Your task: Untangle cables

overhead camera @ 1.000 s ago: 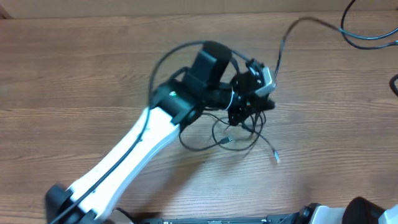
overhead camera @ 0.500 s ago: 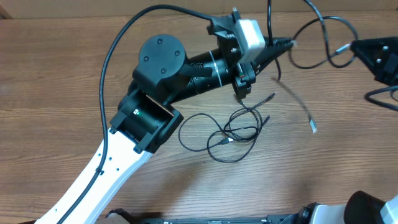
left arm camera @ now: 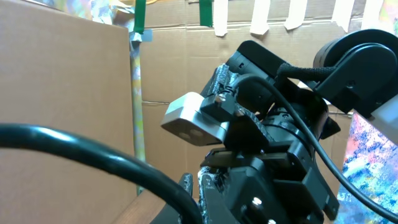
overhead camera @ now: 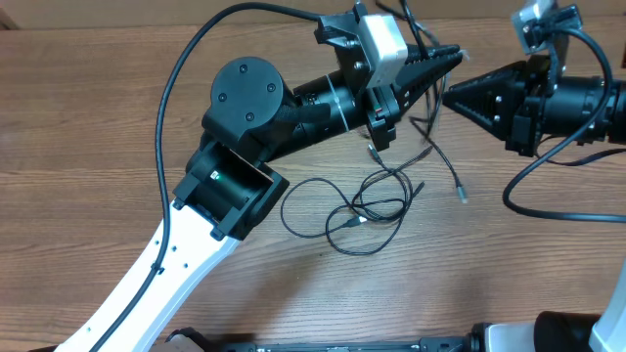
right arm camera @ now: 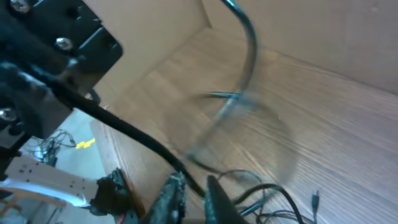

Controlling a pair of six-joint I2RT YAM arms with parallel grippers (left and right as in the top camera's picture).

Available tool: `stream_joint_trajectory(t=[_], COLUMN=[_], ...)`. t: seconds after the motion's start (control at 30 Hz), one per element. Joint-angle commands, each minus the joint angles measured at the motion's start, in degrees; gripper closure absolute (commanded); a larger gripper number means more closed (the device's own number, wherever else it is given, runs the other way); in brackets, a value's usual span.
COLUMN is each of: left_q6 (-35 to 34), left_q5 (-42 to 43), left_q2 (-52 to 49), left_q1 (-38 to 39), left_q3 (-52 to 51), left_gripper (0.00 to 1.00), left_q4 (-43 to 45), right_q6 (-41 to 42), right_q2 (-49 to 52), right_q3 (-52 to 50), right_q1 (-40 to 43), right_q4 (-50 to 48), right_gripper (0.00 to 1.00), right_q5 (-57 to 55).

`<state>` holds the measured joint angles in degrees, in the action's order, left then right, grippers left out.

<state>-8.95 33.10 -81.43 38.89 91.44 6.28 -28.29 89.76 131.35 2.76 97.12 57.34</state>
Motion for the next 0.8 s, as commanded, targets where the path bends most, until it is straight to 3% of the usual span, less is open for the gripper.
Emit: stream_joint_trajectory(t=[0.0,0.1,0.3,0.37,0.47,0.5,0.57,0.6,0.63,0.77], left_q6=[-0.98,-2.05,-6.67,-7.63,-7.58,-7.58,-7.56,-7.56,-7.54,-7.32], left_q5=[-0.68,-0.68,0.04,1.31,2.38,2.54,2.27,2.29,2.25,2.21], left_q2=[-0.20,-0.20,-0.20,-0.22,-0.33,-0.59,-1.09,-1.49,-1.73,-1.73], left_q1=[-0.26,-0.26,-0.24,-0.24,-0.24,-0.24,-0.24,-0.31,-0.33,-0.37], left_q3=[0.61,0.61,0.61,0.61,0.59,0.59,0.59,0.57,0.57,0.57], left_gripper=[0.96,0.96,0.96,0.96,0.96,0.96,0.93,0.60,0.39,0.23], left_q4=[0.81,1.75,4.55,5.18,3.96,3.45,1.79,1.09,0.42,-1.11], right_q6=[-0.76,-0.76,-0.74,-0.74,-0.70,-0.68,-0.50,0.07,4.00,27.58], right_q2=[-0.04,0.07,1.27,1.86,2.64,2.80,2.80,2.80,2.80,2.80], right_q3=[0.83,0.59,0.59,0.57,0.57,0.57,0.57,0.57,0.57,0.57], right_q1=[-1.62,-2.19,-2.19,-2.19,-2.19,-2.19,-2.16,-2.01,-0.92,8.41], right_q4=[-0.15,-0.31,-0.35,-0.50,-1.22,-1.46,-2.38,-3.43,-5.77,-20.92], right_gripper=[0.71,0.60,0.60,0.66,0.85,0.96,0.96,0.96,0.96,0.96], right_q5=[2.34,2.34,2.34,2.34,2.49,2.99,3.32,3.15,2.54,2.12])
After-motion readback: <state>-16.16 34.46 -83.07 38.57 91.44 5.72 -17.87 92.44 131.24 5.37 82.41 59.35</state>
